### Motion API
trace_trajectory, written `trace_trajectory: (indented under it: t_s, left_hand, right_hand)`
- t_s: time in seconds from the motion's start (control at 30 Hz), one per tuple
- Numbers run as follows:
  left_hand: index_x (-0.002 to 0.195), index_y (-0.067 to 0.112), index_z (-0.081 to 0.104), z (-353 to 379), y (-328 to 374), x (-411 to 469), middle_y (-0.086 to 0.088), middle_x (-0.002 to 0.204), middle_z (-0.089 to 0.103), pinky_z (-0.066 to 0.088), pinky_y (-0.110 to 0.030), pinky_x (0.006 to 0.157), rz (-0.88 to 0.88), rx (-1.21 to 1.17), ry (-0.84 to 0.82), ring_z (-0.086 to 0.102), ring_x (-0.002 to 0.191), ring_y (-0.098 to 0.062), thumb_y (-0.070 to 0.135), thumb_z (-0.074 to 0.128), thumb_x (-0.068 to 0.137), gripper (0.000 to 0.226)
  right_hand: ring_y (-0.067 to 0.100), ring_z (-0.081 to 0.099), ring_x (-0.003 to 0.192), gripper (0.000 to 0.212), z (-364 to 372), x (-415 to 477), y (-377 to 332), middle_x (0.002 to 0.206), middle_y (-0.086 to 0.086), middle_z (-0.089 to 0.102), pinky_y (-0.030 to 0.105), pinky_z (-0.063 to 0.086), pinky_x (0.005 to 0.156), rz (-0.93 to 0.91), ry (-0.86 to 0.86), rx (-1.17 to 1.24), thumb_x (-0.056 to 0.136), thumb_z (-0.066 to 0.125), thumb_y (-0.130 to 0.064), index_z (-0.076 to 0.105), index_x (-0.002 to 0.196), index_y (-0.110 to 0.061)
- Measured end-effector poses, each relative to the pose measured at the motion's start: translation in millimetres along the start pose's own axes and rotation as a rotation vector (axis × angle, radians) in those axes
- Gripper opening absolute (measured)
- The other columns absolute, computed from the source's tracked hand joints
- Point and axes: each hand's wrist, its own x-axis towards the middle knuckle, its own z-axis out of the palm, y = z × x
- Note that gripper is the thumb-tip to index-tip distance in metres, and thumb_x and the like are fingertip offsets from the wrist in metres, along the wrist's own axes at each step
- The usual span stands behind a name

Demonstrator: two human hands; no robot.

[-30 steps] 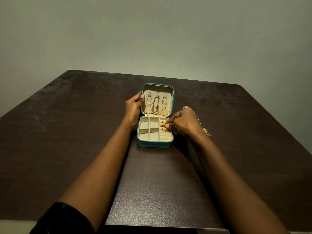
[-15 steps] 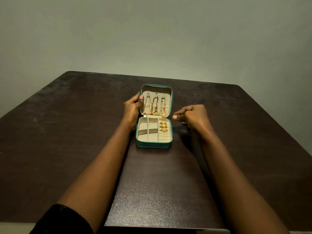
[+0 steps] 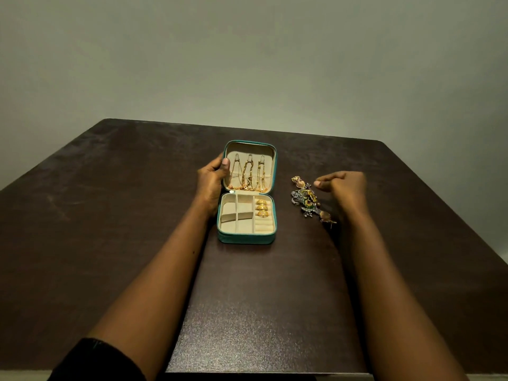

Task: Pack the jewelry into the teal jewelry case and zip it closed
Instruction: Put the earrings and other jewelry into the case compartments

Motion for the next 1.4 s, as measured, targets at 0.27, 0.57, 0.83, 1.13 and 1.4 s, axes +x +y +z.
trace_trajectory:
  t_s: [0.27, 0.57, 0.83, 1.13, 1.4]
  left_hand:
    - [0.134, 0.0, 0.046, -1.4, 0.1, 0.0, -0.025, 0.127, 0.055, 0.057, -0.022, 0.065, 0.018, 0.033, -0.005, 0.061, 0.097, -0.025, 0.009, 0.038, 0.099, 0.036]
    - [0.134, 0.0, 0.046, -1.1, -1.6, 2.2, -0.025, 0.127, 0.055, 0.057, -0.019, 0.063, 0.015, 0.006, -0.001, 0.062, 0.084, -0.013, 0.007, 0.038, 0.099, 0.036]
    - [0.133, 0.001, 0.047, -1.4, -1.6, 1.9, -0.019, 0.121, 0.058, 0.057, -0.021, 0.065, 0.002, 0.005, 0.0, 0.062, 0.087, -0.016, 0.009, 0.038, 0.099, 0.036]
    - [0.134, -0.002, 0.045, 0.3, -1.3, 1.7, -0.023, 0.124, 0.056, 0.056, -0.02, 0.064, 0.013, 0.011, 0.015, 0.061, 0.086, -0.017, 0.007, 0.039, 0.099, 0.037]
    - [0.133, -0.002, 0.046, -0.5, -2.8, 3.7, -0.025, 0.127, 0.055, 0.056, -0.02, 0.065, 0.023, 0.01, 0.012, 0.061, 0.088, -0.019, 0.007, 0.039, 0.099, 0.036]
  right_hand:
    - [0.028, 0.041, 0.118, 0.02, 33.9, -18.7, 1.8, 0.121, 0.011, 0.047, 0.037, 0.041, 0.102, -0.335, -0.186, -0.688, 0.081, 0.07, -0.018, 0.073, 0.099, -0.01]
    - [0.032, 0.042, 0.115, 0.016, 36.2, -17.5, 3.6, 0.117, 0.013, 0.048, 0.041, 0.043, 0.098, -0.39, -0.096, -0.793, 0.085, 0.063, -0.01, 0.069, 0.099, -0.007]
    - [0.034, 0.041, 0.117, 0.024, 35.1, -16.2, 5.0, 0.122, 0.015, 0.046, 0.04, 0.038, 0.1, -0.384, -0.065, -0.833, 0.087, 0.062, -0.018, 0.065, 0.107, -0.004]
    - [0.032, 0.038, 0.117, 0.025, 29.4, -4.8, 9.4, 0.125, 0.014, 0.038, 0.043, 0.034, 0.102, -0.312, -0.155, -0.705, 0.094, 0.051, -0.023, 0.064, 0.098, -0.003]
    - [0.02, 0.054, 0.08, 0.018, 15.5, 9.8, 9.4, 0.086, 0.01, 0.06, 0.027, 0.042, 0.07, -0.182, -0.065, -0.159, 0.089, 0.059, -0.013, 0.06, 0.072, -0.011]
